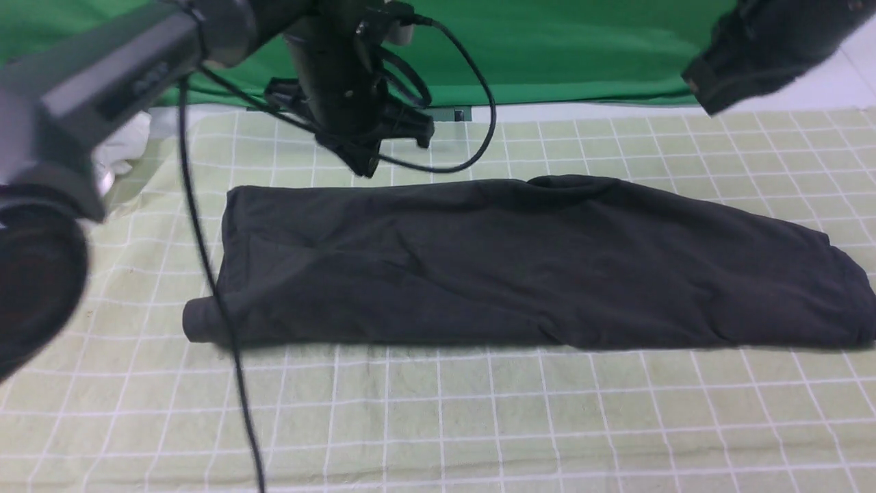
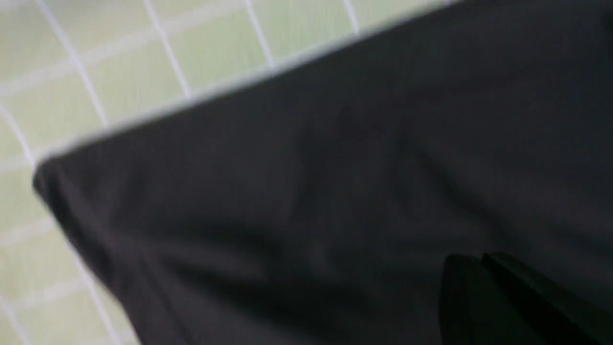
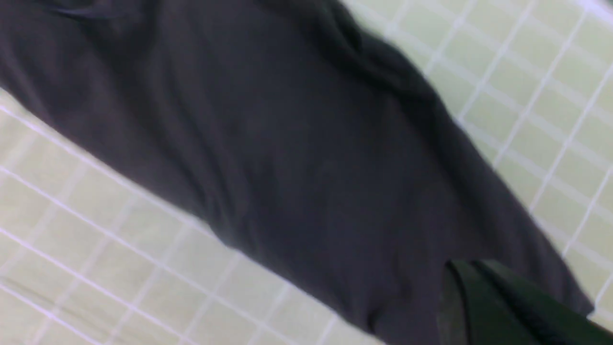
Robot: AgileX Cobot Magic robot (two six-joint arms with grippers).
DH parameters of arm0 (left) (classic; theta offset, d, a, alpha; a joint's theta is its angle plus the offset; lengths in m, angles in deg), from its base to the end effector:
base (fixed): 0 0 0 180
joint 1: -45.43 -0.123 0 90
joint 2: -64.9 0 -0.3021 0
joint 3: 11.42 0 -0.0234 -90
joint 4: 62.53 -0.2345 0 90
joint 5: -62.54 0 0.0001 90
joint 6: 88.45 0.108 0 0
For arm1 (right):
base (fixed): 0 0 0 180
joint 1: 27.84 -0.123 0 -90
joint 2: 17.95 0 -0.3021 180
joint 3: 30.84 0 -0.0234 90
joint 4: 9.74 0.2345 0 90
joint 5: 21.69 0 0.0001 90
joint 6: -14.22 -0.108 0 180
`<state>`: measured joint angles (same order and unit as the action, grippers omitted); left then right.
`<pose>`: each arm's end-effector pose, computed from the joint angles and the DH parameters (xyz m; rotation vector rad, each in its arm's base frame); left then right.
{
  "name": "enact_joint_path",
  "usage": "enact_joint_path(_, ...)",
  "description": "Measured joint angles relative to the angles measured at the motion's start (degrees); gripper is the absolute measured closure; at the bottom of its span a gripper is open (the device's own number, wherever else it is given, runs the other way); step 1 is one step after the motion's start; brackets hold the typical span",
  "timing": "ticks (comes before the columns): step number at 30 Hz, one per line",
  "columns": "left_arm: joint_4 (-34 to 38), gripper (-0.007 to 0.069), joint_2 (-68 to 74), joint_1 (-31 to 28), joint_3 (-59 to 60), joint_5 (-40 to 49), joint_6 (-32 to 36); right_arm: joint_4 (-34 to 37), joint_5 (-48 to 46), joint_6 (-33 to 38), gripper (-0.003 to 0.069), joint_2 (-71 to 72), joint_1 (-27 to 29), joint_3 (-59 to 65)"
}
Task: Fold a long-sleeved shirt over a green coffee tablecloth.
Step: 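Pull the folded dark garment lengthwise by its ends to straighten it flat on the table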
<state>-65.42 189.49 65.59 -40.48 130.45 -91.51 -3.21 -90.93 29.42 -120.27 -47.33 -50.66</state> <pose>0.4128 -0.1462 0.2690 0.4406 2.8143 -0.0144 0.3213 0.1259 0.3774 -0.7722 2.5327 0.1796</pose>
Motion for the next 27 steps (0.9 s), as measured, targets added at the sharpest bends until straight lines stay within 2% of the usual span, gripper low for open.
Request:
enact_joint_path(8,1.13,0.0613,-8.75,-0.3,26.46,-11.53,-1.63,0.87,0.96,0.13,0.0669,0.0,4.23,6.43)
enact_joint_path(14,2.89,0.0613,-8.81,-4.23,37.41,-16.67,-5.52,1.69,1.19,0.8,0.0669,0.0,4.46,9.36)
enact_joint_path(17,4.79,0.0613,-9.36,-5.58,39.72,-18.15,-5.1,2.43,1.27,1.28,0.0669,0.0,4.46,10.18)
enact_joint_path(24,4.45,0.0613,-12.7,-5.98,39.75,-15.62,-4.46,4.04,1.53,1.74,0.0669,0.05,4.53,10.24)
enact_joint_path(27,4.54,0.0613,-17.58,-6.1,38.18,-18.05,-4.46,4.37,1.58,1.74,0.0669,0.05,4.53,10.24)
